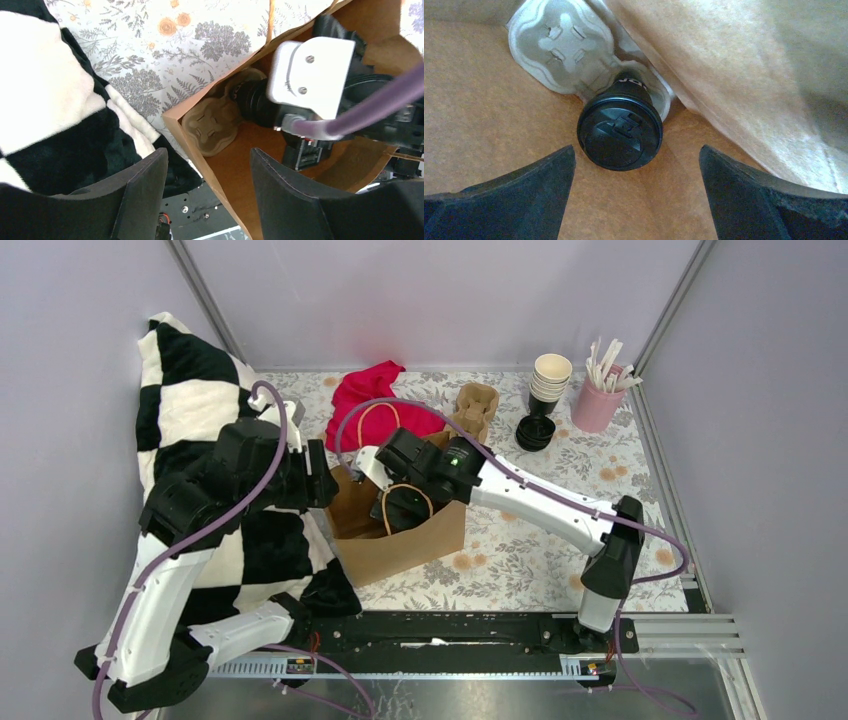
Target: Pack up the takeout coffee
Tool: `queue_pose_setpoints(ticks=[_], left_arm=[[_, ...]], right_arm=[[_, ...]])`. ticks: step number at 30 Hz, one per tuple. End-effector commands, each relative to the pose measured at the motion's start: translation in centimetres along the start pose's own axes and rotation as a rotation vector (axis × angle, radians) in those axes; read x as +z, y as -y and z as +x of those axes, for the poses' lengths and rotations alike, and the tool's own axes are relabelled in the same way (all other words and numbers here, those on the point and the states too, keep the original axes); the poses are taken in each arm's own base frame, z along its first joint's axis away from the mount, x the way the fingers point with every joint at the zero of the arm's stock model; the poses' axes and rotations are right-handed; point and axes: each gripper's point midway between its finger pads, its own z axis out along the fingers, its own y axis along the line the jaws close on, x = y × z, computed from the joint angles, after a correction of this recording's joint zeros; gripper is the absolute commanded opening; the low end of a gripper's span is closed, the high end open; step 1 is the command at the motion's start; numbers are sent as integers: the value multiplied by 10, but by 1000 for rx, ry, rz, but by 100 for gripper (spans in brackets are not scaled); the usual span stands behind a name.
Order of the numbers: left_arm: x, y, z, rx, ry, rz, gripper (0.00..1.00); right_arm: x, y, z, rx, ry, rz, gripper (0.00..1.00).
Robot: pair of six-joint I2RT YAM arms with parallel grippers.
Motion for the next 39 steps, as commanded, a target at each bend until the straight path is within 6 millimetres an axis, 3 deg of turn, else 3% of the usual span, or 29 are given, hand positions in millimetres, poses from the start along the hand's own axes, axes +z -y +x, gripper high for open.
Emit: queue_pose_setpoints(ticks=[1,12,20,27,34,37,39], left_arm=[[4,6,-1,-16,13,33,63],[12,2,10,-1,-25,17,54],[17,5,7,11,-26,21,47],[23,8,1,19,-15,20,46],[22,4,2,28,-16,8,45],[17,1,-2,23,2,-7,47],[12,-2,-6,19,19,-23,54]], right_arm=[[-36,5,-22,30,104,39,100],[-82,21,-56,92,239,111,100],[-111,22,-71,128,317,113,96],[-155,33,-90,151,459,160,94],[-199,71,-98,235,589,366,83],[-224,106,-91,335,638,580,86],[-241,131,-83,379,654,752,90]])
